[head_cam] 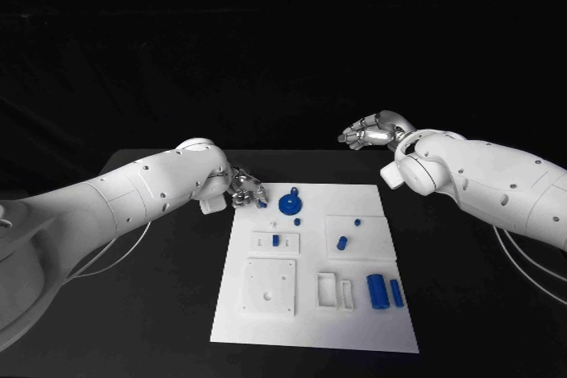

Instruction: Assemble the parts on the task board

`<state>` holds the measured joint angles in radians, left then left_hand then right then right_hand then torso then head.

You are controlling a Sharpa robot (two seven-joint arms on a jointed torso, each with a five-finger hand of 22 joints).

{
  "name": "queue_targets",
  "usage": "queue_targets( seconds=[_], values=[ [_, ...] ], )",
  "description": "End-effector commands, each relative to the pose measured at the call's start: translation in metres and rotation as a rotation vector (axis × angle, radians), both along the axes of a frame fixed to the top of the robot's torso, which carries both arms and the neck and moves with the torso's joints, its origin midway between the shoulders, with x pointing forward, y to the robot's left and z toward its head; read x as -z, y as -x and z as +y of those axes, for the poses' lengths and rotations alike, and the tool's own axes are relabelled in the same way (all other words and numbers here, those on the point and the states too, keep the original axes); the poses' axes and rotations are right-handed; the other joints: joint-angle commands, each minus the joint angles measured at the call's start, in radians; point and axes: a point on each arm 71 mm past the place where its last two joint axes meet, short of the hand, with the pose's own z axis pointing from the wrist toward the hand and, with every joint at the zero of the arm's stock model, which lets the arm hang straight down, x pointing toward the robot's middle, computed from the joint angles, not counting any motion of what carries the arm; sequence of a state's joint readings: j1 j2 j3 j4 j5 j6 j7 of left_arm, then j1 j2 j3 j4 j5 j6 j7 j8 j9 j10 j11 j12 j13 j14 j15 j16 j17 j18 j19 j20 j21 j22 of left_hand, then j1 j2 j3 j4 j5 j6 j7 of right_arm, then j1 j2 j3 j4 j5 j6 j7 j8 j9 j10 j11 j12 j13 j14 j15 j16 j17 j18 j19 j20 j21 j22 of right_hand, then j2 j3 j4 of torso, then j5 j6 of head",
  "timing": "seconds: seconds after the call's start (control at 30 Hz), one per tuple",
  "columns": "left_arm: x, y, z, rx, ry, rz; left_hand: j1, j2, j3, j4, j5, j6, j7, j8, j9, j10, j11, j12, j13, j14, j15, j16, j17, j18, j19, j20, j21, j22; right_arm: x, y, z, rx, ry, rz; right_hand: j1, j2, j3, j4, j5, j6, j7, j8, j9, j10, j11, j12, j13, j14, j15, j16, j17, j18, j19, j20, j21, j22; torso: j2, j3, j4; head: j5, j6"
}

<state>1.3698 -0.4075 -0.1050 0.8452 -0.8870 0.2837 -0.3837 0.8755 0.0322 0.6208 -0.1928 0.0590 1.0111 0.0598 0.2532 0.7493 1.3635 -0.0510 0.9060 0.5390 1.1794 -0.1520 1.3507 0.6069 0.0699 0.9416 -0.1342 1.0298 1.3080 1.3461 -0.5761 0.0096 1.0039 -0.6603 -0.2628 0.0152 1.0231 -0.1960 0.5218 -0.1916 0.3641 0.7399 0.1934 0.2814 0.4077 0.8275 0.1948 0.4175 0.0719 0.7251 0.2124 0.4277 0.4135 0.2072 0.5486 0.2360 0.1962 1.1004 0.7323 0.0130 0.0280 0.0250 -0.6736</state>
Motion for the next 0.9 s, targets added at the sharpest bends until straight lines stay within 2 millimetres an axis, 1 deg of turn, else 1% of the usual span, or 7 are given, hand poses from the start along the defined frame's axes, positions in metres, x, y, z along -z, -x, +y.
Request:
queue_targets(
  seconds=[0.03, 0.17, 0.53, 0.7, 0.77, 0.8, 0.9],
  values=[
    [0.007, 0.002, 0.004, -0.011, -0.015, 0.005, 0.020, 0.019, 0.004, -0.013, 0.002, 0.019, -0.003, 0.015, 0.008, 0.008, -0.005, 0.001, -0.002, 0.002, -0.008, 0.007, -0.001, -0.007, -0.002, -0.109, 0.000, 0.015, 0.000, 0.000, 0.001, -0.012, 0.002, 0.001, 0.007, -0.001, -0.006, -0.001, 0.005, -0.005, 0.034, 0.004, -0.001, -0.001, 0.005, -0.004, -0.001, -0.008, 0.000, 0.000, -0.001, -0.015, -0.009, 0.001, -0.007, 0.002, -0.001, -0.0002, 0.0014, 0.001, 0.000],
    [0.007, 0.002, 0.008, -0.025, -0.010, -0.005, 0.021, 0.026, 0.001, -0.022, 0.004, 0.039, -0.009, 0.027, 0.011, 0.011, -0.011, 0.000, -0.003, 0.005, -0.013, 0.008, -0.002, -0.009, 0.001, -0.109, 0.000, 0.014, 0.000, 0.000, 0.001, -0.012, 0.002, 0.002, 0.007, 0.000, -0.006, -0.001, 0.006, -0.005, 0.034, 0.004, -0.001, -0.001, 0.005, -0.004, -0.001, -0.009, 0.000, 0.000, -0.001, -0.015, -0.010, 0.001, -0.007, 0.002, -0.001, -0.0006, 0.0008, 0.001, -0.001],
    [0.005, 0.006, 0.015, -0.065, 0.010, -0.026, 0.021, 0.020, -0.001, -0.031, 0.005, 0.054, -0.015, 0.034, 0.011, 0.022, -0.017, 0.002, -0.006, 0.013, -0.018, 0.013, -0.002, -0.009, 0.007, -0.111, 0.001, 0.014, 0.000, 0.000, -0.002, -0.007, 0.003, 0.003, 0.006, 0.000, -0.007, 0.000, 0.006, -0.005, 0.034, 0.005, -0.001, -0.002, 0.005, -0.004, -0.001, -0.009, 0.001, 0.000, -0.002, -0.015, -0.010, 0.001, -0.008, 0.002, -0.002, 0.0001, 0.0023, 0.000, 0.001],
    [-0.001, 0.016, 0.020, -0.092, 0.043, -0.090, 0.018, 0.013, -0.001, -0.034, 0.025, 0.077, -0.023, 0.043, 0.008, 0.040, -0.024, 0.001, -0.015, 0.029, -0.024, 0.023, 0.000, -0.008, 0.020, -0.114, 0.005, 0.013, 0.000, 0.000, -0.005, -0.002, 0.004, 0.005, 0.006, -0.001, -0.007, 0.000, 0.006, -0.005, 0.034, 0.005, -0.001, -0.002, 0.005, -0.004, -0.001, -0.009, 0.001, 0.001, -0.002, -0.015, -0.010, 0.001, -0.008, 0.003, -0.005, 0.0015, 0.0055, 0.003, 0.001],
    [-0.003, 0.023, 0.021, -0.081, 0.050, -0.093, 0.015, 0.002, 0.003, -0.036, 0.102, 0.103, -0.031, 0.055, 0.009, 0.046, -0.032, 0.001, -0.020, 0.036, -0.029, 0.026, 0.000, -0.007, 0.030, -0.117, 0.007, 0.013, 0.001, -0.001, -0.007, 0.001, 0.005, 0.006, 0.006, -0.001, -0.007, 0.001, 0.006, -0.005, 0.034, 0.005, -0.001, -0.002, 0.005, -0.004, -0.001, -0.009, 0.001, 0.001, -0.002, -0.015, -0.010, 0.001, -0.008, 0.003, -0.006, 0.0022, 0.0067, 0.002, 0.001],
    [-0.004, 0.024, 0.021, -0.078, 0.051, -0.094, 0.013, -0.002, 0.002, -0.038, 0.120, 0.111, -0.034, 0.058, 0.009, 0.046, -0.035, 0.000, -0.021, 0.038, -0.031, 0.025, -0.001, -0.006, 0.033, -0.118, 0.008, 0.012, 0.001, -0.001, -0.008, 0.002, 0.006, 0.006, 0.005, -0.001, -0.007, 0.001, 0.006, -0.005, 0.034, 0.005, -0.001, -0.002, 0.005, -0.004, -0.001, -0.009, 0.001, 0.001, -0.002, -0.015, -0.010, 0.001, -0.008, 0.003, -0.007, 0.0024, 0.0072, 0.001, 0.000],
    [-0.007, 0.034, 0.022, -0.059, 0.055, -0.097, 0.010, -0.007, 0.002, -0.040, 0.130, 0.120, -0.037, 0.060, 0.007, 0.048, -0.038, 0.001, -0.023, 0.042, -0.035, 0.024, -0.002, -0.005, 0.038, -0.120, 0.008, 0.011, 0.001, -0.001, -0.010, 0.007, 0.006, 0.007, 0.005, -0.001, -0.007, 0.001, 0.007, -0.005, 0.034, 0.005, -0.001, -0.002, 0.005, -0.004, -0.001, -0.010, 0.001, 0.001, -0.002, -0.015, -0.010, 0.001, -0.008, 0.003, -0.009, 0.0032, 0.0106, -0.001, -0.003]
  ],
)
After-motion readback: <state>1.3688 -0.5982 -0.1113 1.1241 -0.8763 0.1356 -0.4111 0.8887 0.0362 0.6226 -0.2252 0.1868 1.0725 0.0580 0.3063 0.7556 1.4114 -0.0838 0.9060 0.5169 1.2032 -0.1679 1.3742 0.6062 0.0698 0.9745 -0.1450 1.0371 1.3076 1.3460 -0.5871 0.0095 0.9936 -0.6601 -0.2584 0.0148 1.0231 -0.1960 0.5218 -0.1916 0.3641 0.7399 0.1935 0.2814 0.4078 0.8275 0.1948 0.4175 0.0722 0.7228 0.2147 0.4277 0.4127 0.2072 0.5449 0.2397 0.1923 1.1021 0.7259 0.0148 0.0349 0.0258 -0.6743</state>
